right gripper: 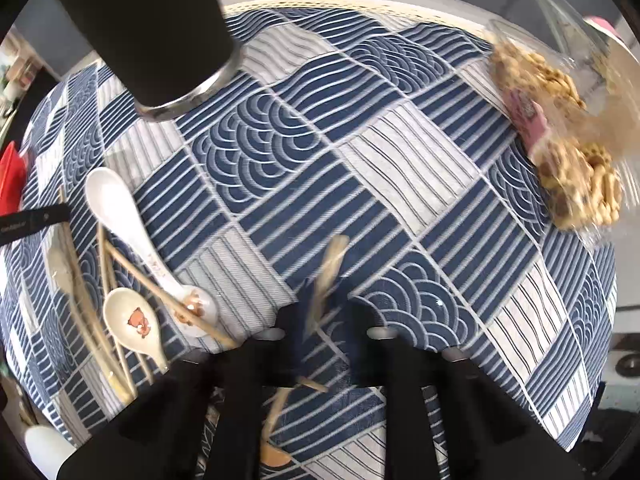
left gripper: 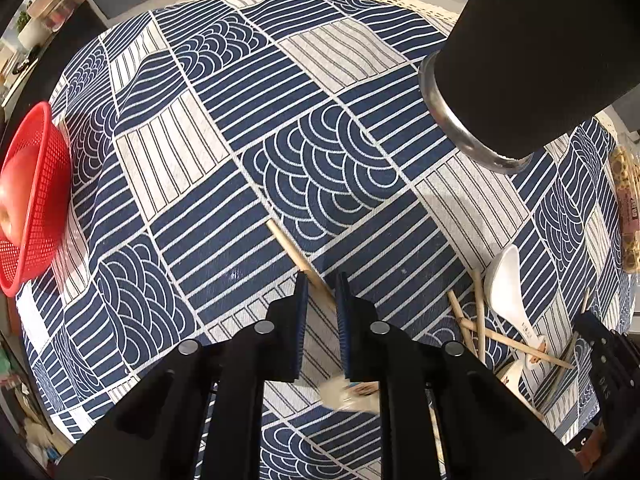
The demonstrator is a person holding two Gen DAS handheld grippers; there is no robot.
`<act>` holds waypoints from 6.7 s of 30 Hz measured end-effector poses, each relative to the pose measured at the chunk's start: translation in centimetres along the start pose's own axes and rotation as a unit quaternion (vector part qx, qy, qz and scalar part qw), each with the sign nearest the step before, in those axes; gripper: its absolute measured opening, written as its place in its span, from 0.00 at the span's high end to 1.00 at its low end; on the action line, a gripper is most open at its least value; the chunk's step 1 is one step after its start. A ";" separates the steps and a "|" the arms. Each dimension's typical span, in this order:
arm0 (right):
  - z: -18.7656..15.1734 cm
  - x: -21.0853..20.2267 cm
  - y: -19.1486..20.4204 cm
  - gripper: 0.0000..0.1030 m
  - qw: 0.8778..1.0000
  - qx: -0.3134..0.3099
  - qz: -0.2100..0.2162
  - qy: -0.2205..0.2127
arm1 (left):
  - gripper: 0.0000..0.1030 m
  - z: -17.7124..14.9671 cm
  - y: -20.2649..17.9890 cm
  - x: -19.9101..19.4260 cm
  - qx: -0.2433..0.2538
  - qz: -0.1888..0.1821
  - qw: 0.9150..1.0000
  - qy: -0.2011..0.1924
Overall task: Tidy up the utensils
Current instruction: 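Lift both held chopsticks upright and carry them over the black cup, then open both tools to drop the chopsticks into the black cup, then grasp the bear-print spoon handle with the right tool while left tool approaches blue-print spoon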
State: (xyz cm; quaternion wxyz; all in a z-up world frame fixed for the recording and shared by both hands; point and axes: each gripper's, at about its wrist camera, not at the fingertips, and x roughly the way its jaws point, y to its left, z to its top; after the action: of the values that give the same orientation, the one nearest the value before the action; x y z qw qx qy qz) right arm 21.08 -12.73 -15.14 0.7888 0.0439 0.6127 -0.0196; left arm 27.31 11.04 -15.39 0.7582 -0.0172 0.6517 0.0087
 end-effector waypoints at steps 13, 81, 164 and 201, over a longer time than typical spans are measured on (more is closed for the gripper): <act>-2.6 -2.0 -7.8 0.96 0.995 0.073 0.056 -0.032 | 0.95 -1.5 5.0 -0.8 -0.048 -0.068 0.996 0.036; 20.7 -26.5 4.3 0.95 0.865 -0.105 0.266 -0.413 | 0.96 15.3 -1.5 -25.1 0.036 -0.266 0.911 -0.314; -1.7 -16.9 2.6 0.13 0.945 -0.193 0.131 -0.227 | 0.09 -6.0 10.0 -13.2 -0.012 -0.069 0.985 -0.158; -6.1 -7.1 7.0 0.30 0.970 -0.217 0.088 -0.070 | 0.09 -9.0 8.5 -4.0 0.166 -0.069 0.984 -0.005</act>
State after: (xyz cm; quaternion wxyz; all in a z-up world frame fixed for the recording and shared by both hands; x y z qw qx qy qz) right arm 14.08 -5.39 -9.46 0.8188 -0.0763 0.5396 0.1807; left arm 17.50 19.23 -12.87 0.7528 0.0643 0.6373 -0.1516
